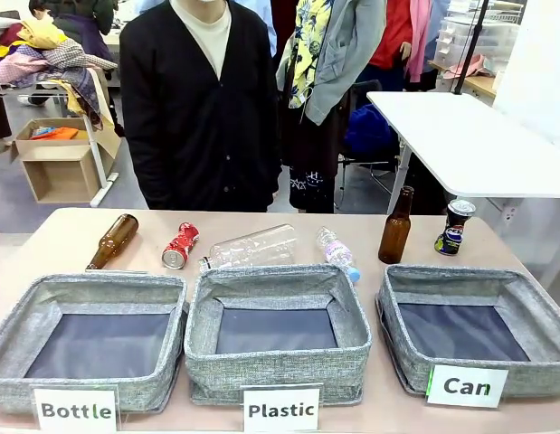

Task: Sort the can waste into the basket.
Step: Pick up the can waste from the table and place it in the right Fabric basket.

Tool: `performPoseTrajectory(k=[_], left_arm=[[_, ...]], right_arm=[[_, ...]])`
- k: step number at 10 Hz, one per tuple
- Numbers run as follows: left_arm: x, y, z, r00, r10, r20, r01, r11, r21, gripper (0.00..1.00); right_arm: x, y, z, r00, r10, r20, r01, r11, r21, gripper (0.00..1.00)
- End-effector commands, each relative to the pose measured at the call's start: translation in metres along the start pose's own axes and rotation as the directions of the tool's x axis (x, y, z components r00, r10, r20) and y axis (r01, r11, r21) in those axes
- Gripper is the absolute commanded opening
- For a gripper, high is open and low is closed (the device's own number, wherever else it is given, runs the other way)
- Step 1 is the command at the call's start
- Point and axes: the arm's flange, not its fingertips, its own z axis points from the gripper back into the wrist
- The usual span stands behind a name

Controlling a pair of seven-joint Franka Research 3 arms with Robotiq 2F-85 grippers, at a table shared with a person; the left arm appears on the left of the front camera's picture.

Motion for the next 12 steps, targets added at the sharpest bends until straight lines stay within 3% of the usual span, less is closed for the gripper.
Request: performPoseTrajectory(k=[1,2,3,6,9,11,12], left_arm=[[0.0,0.002,0.002,1.0,-0.028,-0.013,0.028,1.0,-0.004,1.0],[0.0,0.0,0.0,1.0,0.0,0.0,0.0,1.0,0.0,1.0],[-0.002,-0.02,0.004,0.998,-0.064,0.013,0.063,0.995,0.074,1.0],[0.029,-0.101,-0.069,0.97,-0.207,-0.126,0.239,0.906,0.348,1.0],[0.053,-0.126,-0.178,0.926,-0.297,-0.234,0.378,0.743,0.553,1.0],[0.058,-0.118,-0.237,0.872,-0.381,-0.309,0.485,0.582,0.652,1.0],[0.061,-0.108,-0.266,0.848,-0.385,-0.365,0.528,0.549,0.648,1.0]], right_arm=[[-0.001,0.002,0.004,1.0,0.015,0.001,-0.015,1.0,0.014,1.0],[-0.001,0.002,0.004,1.0,0.015,0.001,-0.015,1.0,0.014,1.0],[-0.001,0.002,0.004,1.0,0.015,0.001,-0.015,1.0,0.014,1.0],[-0.001,0.002,0.004,1.0,0.015,0.001,-0.015,1.0,0.014,1.0],[-0.001,0.002,0.004,1.0,0.015,0.001,-0.015,1.0,0.014,1.0],[-0.001,0.002,0.004,1.0,0.015,0.001,-0.015,1.0,0.014,1.0],[-0.001,0.002,0.004,1.0,0.015,0.001,-0.015,1.0,0.014,1.0]])
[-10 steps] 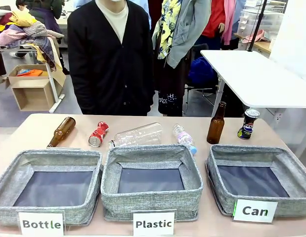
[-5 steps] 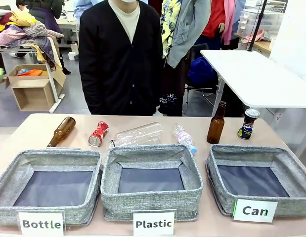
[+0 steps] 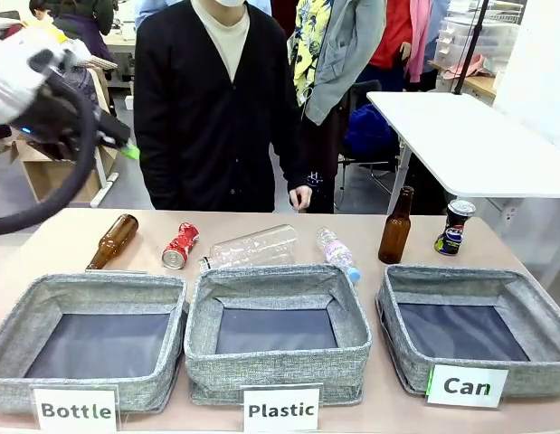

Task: Sort the can waste into the basket.
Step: Pick up the can waste from the table and place it in the right Fabric basket.

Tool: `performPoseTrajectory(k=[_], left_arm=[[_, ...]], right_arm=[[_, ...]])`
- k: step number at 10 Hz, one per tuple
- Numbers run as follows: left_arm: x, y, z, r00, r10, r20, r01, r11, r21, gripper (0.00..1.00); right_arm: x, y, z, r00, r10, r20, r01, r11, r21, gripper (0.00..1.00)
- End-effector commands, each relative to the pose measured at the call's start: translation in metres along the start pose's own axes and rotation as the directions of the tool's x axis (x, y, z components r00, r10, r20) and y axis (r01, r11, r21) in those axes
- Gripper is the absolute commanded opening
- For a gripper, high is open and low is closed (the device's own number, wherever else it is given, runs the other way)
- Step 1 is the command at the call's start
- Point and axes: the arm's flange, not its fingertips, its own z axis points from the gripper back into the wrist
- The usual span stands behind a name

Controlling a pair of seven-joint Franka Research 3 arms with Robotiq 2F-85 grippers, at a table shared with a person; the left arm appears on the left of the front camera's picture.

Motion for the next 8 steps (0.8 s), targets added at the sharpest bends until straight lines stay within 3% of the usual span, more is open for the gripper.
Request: performPoseTrajectory(k=[1,4,5,6,7,8], left_arm=[[0.022,0.003,-0.036,0.999,-0.019,-0.045,0.023,0.996,0.09,1.0],[0.03,0.002,-0.107,0.993,-0.087,-0.078,0.101,0.975,0.198,1.0],[0.028,0.0,-0.122,0.99,-0.085,-0.113,0.104,0.979,0.177,1.0],[0.032,0.0,-0.128,0.988,0.013,-0.154,0.003,0.994,0.105,1.0],[0.017,0.008,-0.117,0.989,-0.101,-0.104,0.117,0.98,0.162,1.0],[0.017,0.008,-0.117,0.989,-0.101,-0.104,0.117,0.98,0.162,1.0]], right_arm=[[0.001,0.001,0.003,1.0,0.017,0.002,-0.017,1.0,0.018,1.0],[0.001,0.001,0.003,1.0,0.017,0.002,-0.017,1.0,0.018,1.0],[0.001,0.001,0.003,1.0,0.017,0.002,-0.017,1.0,0.018,1.0],[0.001,0.001,0.003,1.0,0.017,0.002,-0.017,1.0,0.018,1.0],[0.001,0.001,0.003,1.0,0.017,0.002,-0.017,1.0,0.018,1.0],[0.001,0.001,0.003,1.0,0.017,0.002,-0.017,1.0,0.018,1.0]])
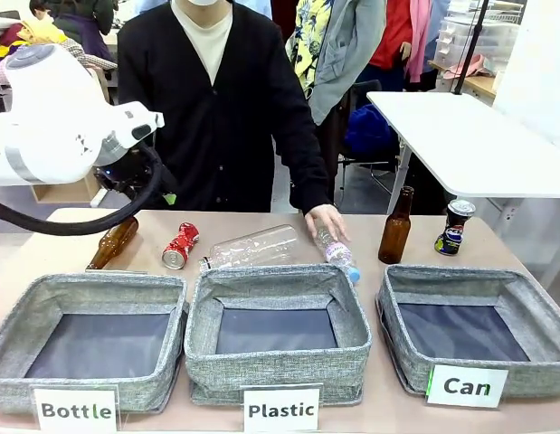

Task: Sort the can waste into the basket.
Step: Pick up the can waste from the table and place it in the right Fabric basket.

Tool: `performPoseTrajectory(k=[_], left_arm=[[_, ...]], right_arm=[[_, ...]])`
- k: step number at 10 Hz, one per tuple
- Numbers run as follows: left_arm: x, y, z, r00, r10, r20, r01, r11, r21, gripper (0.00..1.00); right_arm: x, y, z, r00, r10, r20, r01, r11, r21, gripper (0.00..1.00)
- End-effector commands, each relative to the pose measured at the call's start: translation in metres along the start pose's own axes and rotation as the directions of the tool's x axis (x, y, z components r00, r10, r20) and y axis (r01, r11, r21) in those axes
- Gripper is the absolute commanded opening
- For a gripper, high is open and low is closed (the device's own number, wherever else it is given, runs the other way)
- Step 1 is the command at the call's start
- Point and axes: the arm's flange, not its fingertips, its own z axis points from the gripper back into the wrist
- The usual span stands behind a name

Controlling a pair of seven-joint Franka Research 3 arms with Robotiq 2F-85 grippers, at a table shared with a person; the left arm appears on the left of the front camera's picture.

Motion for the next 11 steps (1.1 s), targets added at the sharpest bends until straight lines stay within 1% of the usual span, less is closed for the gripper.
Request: performPoseTrajectory(k=[1,2,3,4,5,6,7,10,11], left_arm=[[-0.004,0.006,0.013,0.999,-0.021,0.025,0.021,1.0,0.016,1.0],[0.0,0.0,0.0,1.0,0.0,0.0,0.0,1.0,0.0,1.0],[-0.002,-0.004,0.004,0.999,-0.049,-0.008,0.048,0.997,-0.066,1.0],[0.004,0.0,-0.012,1.0,0.01,-0.02,-0.011,0.998,-0.061,1.0],[0.006,0.001,-0.03,0.998,0.023,-0.052,-0.028,0.995,-0.099,1.0],[0.009,0.001,-0.047,0.997,0.027,-0.078,-0.035,0.993,-0.109,1.0],[0.007,0.001,-0.064,0.993,0.048,-0.111,-0.058,0.994,-0.094,1.0],[0.007,0.002,-0.112,0.982,0.029,-0.187,-0.053,0.991,-0.122,1.0],[0.007,0.003,-0.127,0.976,0.032,-0.215,-0.057,0.992,-0.111,1.0]], right_arm=[[0.001,0.001,0.003,1.0,0.018,0.002,-0.018,1.0,0.018,1.0],[0.001,0.001,0.003,1.0,0.018,0.002,-0.018,1.0,0.018,1.0],[0.001,0.001,0.003,1.0,0.018,0.002,-0.018,1.0,0.018,1.0],[0.001,0.001,0.003,1.0,0.018,0.002,-0.018,1.0,0.018,1.0],[0.001,0.001,0.003,1.0,0.018,0.002,-0.018,1.0,0.018,1.0],[0.001,0.001,0.003,1.0,0.018,0.002,-0.018,1.0,0.018,1.0],[0.001,0.001,0.003,1.0,0.018,0.002,-0.018,1.0,0.018,1.0],[0.001,0.001,0.003,1.0,0.018,0.002,-0.018,1.0,0.018,1.0],[0.001,0.001,0.003,1.0,0.018,0.002,-0.018,1.0,0.018,1.0]])
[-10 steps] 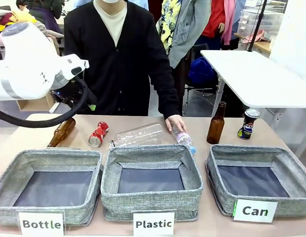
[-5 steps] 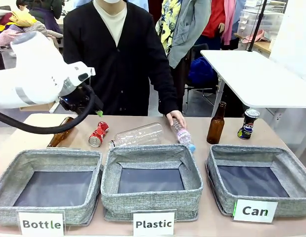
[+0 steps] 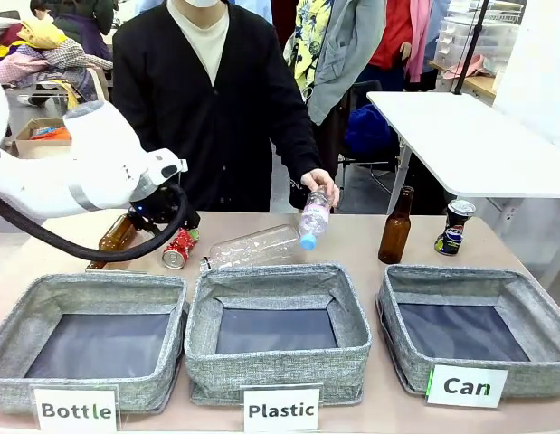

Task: Sort the can waste into the basket.
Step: Pick up the can waste from the table and place it in the right Fabric basket.

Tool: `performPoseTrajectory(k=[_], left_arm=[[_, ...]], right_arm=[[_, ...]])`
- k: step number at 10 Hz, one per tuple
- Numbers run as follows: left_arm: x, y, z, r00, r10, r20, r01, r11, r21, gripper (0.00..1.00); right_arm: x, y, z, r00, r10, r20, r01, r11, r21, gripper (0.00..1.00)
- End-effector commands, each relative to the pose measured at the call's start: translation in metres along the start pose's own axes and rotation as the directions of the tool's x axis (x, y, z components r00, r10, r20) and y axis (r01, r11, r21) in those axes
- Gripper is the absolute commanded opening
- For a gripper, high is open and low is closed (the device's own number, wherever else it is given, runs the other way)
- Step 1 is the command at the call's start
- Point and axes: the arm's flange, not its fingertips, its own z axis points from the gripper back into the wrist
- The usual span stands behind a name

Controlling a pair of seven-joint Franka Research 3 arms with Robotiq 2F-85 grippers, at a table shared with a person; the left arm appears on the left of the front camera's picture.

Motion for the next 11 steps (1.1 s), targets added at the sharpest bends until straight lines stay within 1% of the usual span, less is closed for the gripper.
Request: performPoseTrajectory(k=[1,3,4,5,6,7,9,10,11], left_arm=[[0.014,0.008,-0.014,0.999,-0.017,-0.052,0.016,1.0,-0.012,1.0],[0.015,0.011,-0.024,0.999,-0.015,-0.045,0.014,1.0,-0.008,1.0],[0.015,0.011,-0.024,0.999,-0.017,-0.031,0.018,1.0,0.011,0.85],[0.014,0.011,-0.026,0.998,-0.013,-0.053,0.015,0.999,0.046,0.4],[0.013,0.01,-0.028,0.998,-0.022,-0.054,0.025,0.998,0.062,0.25],[0.011,0.01,-0.032,1.0,-0.004,-0.03,0.008,0.993,0.121,0.0],[0.008,0.01,-0.036,0.998,-0.021,-0.051,0.027,0.992,0.127,0.0],[0.007,0.01,-0.037,0.999,-0.018,-0.052,0.025,0.992,0.126,0.04],[0.008,0.009,-0.036,0.999,-0.021,-0.049,0.027,0.992,0.125,0.0]], right_arm=[[0.001,0.001,0.002,1.0,0.018,0.001,-0.018,1.0,0.019,1.0],[0.001,0.001,0.002,1.0,0.018,0.001,-0.018,1.0,0.019,1.0],[0.001,0.001,0.002,1.0,0.018,0.001,-0.018,1.0,0.019,1.0],[0.001,0.001,0.002,1.0,0.018,0.001,-0.018,1.0,0.019,1.0],[0.001,0.001,0.002,1.0,0.018,0.001,-0.018,1.0,0.019,1.0],[0.001,0.001,0.002,1.0,0.018,0.001,-0.018,1.0,0.019,1.0],[0.001,0.001,0.002,1.0,0.018,0.001,-0.018,1.0,0.019,1.0],[0.001,0.001,0.002,1.0,0.018,0.001,-0.018,1.0,0.019,1.0],[0.001,0.001,0.002,1.0,0.018,0.001,-0.018,1.0,0.019,1.0]])
